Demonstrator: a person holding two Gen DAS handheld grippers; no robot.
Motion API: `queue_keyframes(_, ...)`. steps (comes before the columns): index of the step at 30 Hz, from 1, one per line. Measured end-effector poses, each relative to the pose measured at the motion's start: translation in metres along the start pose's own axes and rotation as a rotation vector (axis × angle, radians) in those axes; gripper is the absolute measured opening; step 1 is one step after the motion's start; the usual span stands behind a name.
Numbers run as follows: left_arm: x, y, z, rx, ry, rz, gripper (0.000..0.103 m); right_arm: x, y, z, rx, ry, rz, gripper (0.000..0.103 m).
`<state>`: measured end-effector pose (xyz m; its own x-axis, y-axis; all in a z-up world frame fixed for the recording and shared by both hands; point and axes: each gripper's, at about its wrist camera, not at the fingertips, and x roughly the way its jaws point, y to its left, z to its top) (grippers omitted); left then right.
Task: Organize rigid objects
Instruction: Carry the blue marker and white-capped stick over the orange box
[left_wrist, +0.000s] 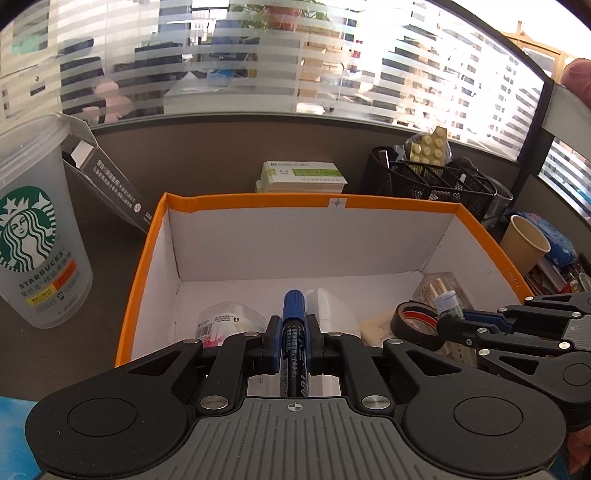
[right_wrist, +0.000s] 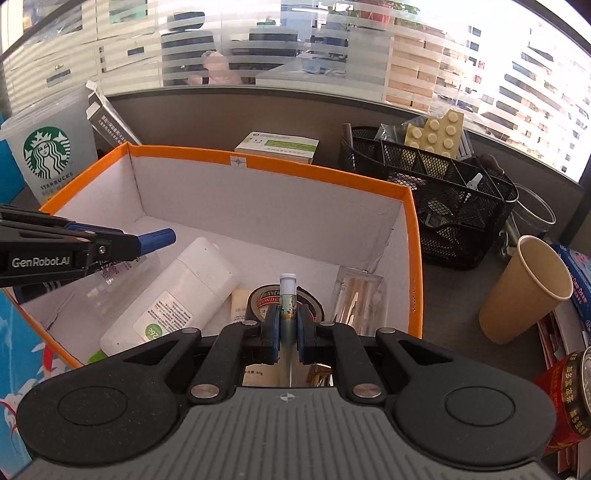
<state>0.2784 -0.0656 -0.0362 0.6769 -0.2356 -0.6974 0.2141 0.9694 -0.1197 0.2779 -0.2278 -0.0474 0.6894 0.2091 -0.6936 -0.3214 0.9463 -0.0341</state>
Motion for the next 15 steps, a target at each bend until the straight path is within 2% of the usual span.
queue_keyframes(8, 0.013, 0.003, -0.003, -0.008, 0.03, 0.02, 0.01, 0.005, 0.009, 0.0, -0.067, 0.017, -0.03, 0.009)
queue_keyframes(15, 0.015, 0.001, -0.006, 0.002, 0.039, 0.025, 0.01, 0.01, 0.006, 0.002, -0.069, 0.036, -0.011, 0.01)
